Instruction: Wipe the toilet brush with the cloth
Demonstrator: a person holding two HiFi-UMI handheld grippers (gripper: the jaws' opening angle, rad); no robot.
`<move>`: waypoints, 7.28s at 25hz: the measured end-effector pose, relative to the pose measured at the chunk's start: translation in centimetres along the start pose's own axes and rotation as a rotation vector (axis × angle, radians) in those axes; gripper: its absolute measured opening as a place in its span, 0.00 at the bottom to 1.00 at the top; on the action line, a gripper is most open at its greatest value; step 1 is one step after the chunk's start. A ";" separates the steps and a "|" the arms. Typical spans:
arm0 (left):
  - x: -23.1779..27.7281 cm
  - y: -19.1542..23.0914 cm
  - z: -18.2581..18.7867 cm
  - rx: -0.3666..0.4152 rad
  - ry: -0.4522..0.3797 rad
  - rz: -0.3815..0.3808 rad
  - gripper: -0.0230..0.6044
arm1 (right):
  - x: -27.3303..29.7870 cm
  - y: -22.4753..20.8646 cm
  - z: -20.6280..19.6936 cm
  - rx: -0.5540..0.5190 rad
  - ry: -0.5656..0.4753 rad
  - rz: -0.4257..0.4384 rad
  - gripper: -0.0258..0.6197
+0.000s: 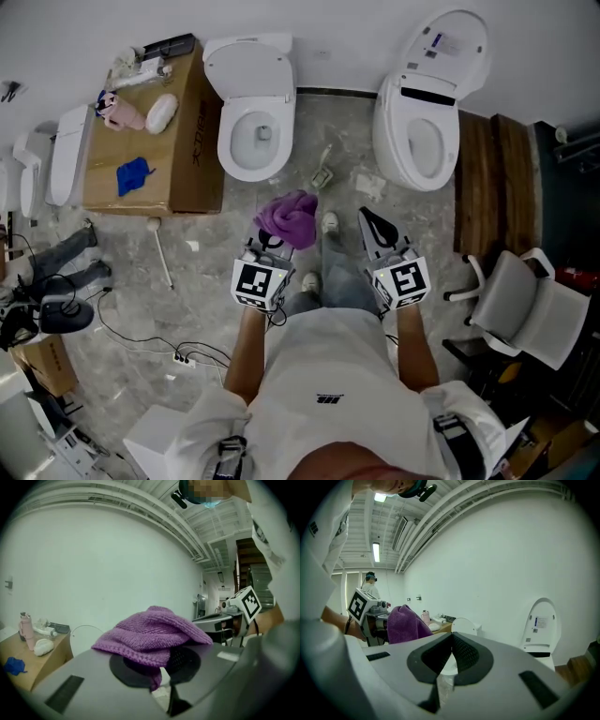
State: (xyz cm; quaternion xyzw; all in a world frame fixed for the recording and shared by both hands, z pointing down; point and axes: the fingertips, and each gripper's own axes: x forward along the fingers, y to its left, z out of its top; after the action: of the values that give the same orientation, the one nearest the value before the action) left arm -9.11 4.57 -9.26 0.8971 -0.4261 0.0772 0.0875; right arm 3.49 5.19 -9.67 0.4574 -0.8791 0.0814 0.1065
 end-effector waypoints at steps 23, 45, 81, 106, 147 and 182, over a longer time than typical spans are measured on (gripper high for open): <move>16.8 8.6 -19.0 -0.130 0.184 0.063 0.10 | 17.2 -11.5 -19.1 0.106 0.167 0.098 0.03; 26.0 11.1 -39.3 -0.166 0.288 -0.001 0.11 | 25.0 -15.9 -40.8 0.098 0.302 0.127 0.03; 34.1 16.1 -71.4 -0.073 0.162 -0.083 0.18 | 36.7 -16.9 -73.8 -0.121 0.249 0.144 0.05; 42.3 15.8 -77.8 0.016 0.088 -0.253 0.31 | 45.2 -17.0 -84.4 -0.269 0.309 0.242 0.17; 45.5 16.2 -60.6 0.006 -0.122 -0.312 0.28 | 45.9 -16.4 -84.8 -0.309 0.319 0.284 0.11; 44.8 16.0 -77.1 0.007 0.072 -0.296 0.17 | 45.8 -16.5 -84.7 -0.313 0.287 0.278 0.11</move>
State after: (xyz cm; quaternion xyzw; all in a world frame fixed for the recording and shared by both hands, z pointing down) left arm 1.50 -21.82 76.76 0.9470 -0.2857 0.0969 0.1101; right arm 0.96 -19.90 84.69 0.2937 -0.9114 0.0223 0.2875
